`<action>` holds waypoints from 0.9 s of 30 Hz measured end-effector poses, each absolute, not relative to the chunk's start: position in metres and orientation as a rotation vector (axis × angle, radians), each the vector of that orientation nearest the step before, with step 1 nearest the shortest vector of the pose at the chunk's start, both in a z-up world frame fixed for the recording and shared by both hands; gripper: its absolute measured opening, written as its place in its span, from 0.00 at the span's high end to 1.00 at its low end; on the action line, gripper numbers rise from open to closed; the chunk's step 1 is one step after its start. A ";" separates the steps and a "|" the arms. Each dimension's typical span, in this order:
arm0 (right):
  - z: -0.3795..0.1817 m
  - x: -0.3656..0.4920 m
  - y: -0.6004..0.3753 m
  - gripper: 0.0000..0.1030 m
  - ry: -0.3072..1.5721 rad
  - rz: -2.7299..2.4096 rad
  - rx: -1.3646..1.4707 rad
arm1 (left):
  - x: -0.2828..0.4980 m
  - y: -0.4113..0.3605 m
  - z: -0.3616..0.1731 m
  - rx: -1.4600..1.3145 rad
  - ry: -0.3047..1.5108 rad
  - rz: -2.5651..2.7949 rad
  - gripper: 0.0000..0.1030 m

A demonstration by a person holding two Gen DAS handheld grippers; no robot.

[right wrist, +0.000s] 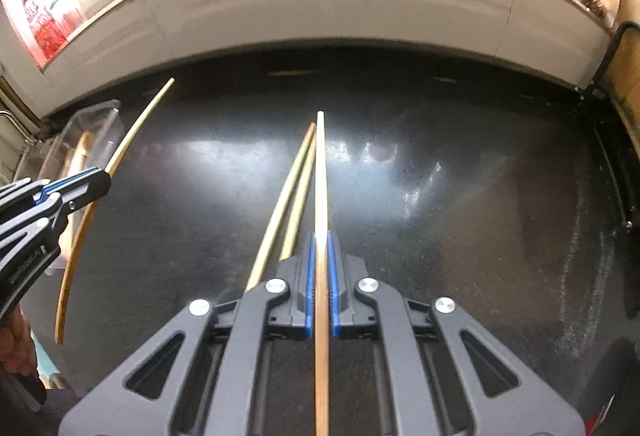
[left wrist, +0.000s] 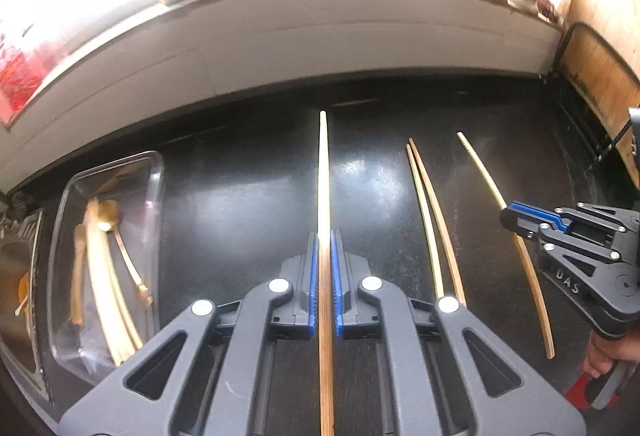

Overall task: Organize utensils
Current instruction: 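Lift both held chopsticks and carry them over the clear tray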

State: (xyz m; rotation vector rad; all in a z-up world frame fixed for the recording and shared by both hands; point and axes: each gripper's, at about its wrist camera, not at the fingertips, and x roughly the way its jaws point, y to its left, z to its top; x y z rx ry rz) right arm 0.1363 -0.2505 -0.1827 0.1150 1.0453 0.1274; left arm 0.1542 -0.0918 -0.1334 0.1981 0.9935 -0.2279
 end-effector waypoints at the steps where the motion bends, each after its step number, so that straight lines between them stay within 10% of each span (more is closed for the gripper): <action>1: -0.178 0.133 -0.249 0.93 1.040 0.128 0.114 | 0.151 -0.088 -0.128 0.191 0.991 -0.218 0.94; 27: -0.087 0.138 0.001 0.93 0.973 0.512 -0.014 | 0.111 0.151 -0.084 -0.015 0.978 0.167 0.94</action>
